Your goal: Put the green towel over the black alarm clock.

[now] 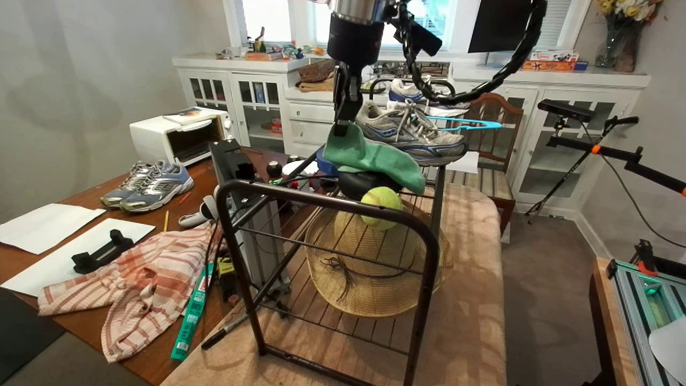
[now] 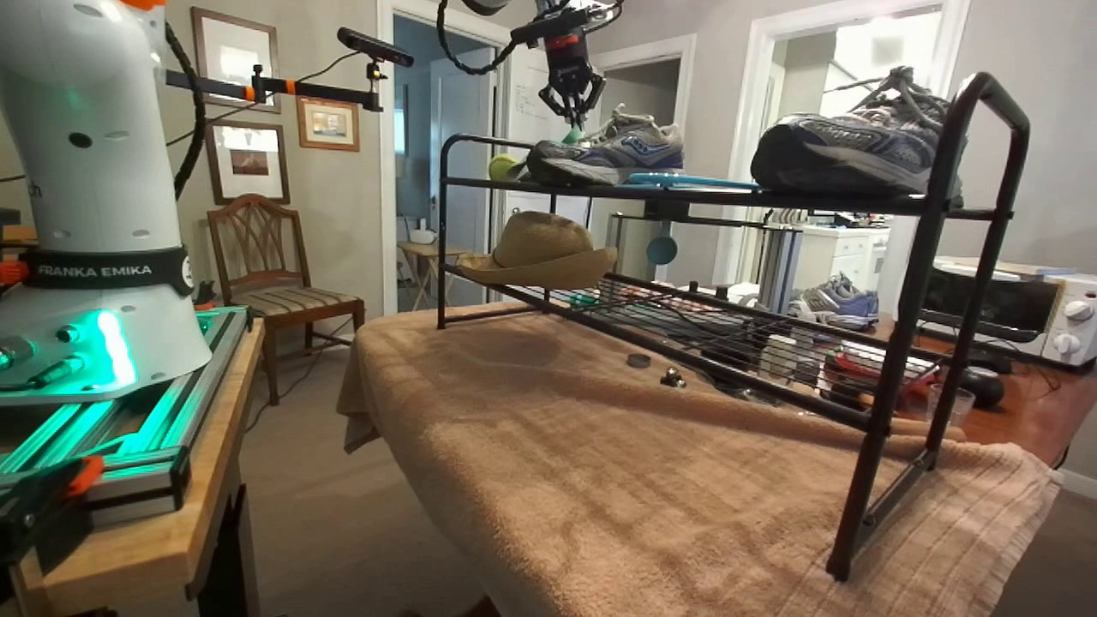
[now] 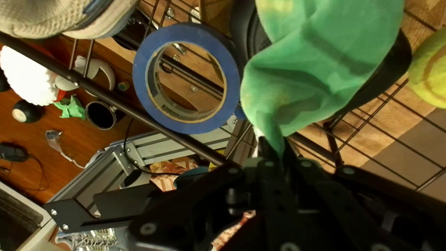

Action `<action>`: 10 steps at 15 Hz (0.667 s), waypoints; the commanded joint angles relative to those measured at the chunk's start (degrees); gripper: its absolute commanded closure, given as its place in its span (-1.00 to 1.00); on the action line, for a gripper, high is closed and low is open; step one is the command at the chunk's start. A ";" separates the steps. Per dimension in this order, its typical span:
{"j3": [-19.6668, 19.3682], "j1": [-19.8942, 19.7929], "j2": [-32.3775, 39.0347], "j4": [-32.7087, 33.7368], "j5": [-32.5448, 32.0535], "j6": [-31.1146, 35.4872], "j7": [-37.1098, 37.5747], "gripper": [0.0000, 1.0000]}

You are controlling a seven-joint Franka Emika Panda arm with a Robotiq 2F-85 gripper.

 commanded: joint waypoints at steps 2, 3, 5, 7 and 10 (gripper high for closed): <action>0.07 0.42 -0.81 -1.75 -1.49 -2.60 1.27 0.38; 0.08 0.47 -1.34 -1.91 -1.73 -3.38 1.44 0.26; 0.03 0.44 -3.57 -2.05 -1.88 -4.94 2.13 -0.05; -0.04 0.29 -6.55 -2.01 -1.09 -8.55 3.09 -0.36; -0.17 0.08 -10.78 -1.20 0.25 -17.58 6.83 -0.83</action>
